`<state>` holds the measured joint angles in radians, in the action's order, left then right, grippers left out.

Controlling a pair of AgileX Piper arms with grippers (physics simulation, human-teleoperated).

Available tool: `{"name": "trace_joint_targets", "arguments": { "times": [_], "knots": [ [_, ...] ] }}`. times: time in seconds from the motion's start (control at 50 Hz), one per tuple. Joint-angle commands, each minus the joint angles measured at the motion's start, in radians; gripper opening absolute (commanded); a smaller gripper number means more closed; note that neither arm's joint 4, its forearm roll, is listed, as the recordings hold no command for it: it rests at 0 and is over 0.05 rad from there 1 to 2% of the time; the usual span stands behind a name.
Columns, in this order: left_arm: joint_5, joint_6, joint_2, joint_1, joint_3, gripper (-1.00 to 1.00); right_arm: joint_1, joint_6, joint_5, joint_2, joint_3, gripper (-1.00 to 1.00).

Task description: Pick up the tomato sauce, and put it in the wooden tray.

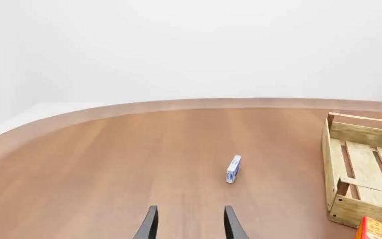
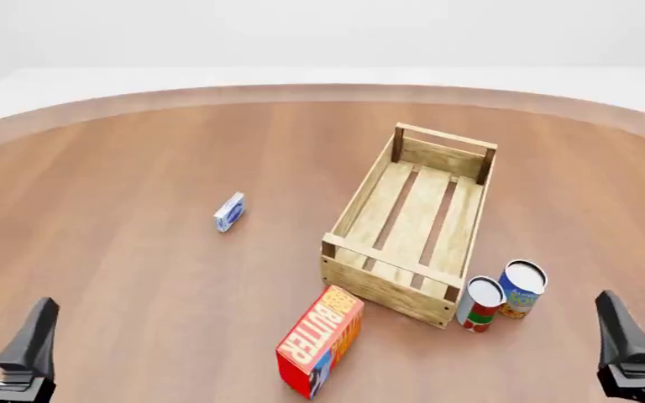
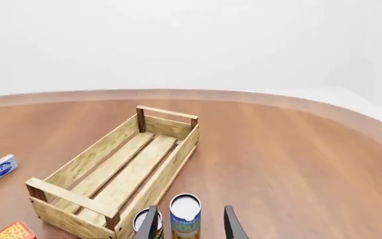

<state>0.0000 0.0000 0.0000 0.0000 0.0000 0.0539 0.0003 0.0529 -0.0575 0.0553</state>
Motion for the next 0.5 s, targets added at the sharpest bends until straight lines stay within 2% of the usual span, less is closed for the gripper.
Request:
{"name": "trace_joint_targets", "arguments": {
  "times": [0.02,0.5],
  "knots": [
    [0.000,0.000,0.000,0.000,0.000,1.00,-0.062,-0.002,-0.057,0.042,-0.050,1.00],
    [0.000,0.000,0.000,0.000,0.000,1.00,-0.095,-0.007,-0.047,0.008,-0.042,1.00]
  ]
}}
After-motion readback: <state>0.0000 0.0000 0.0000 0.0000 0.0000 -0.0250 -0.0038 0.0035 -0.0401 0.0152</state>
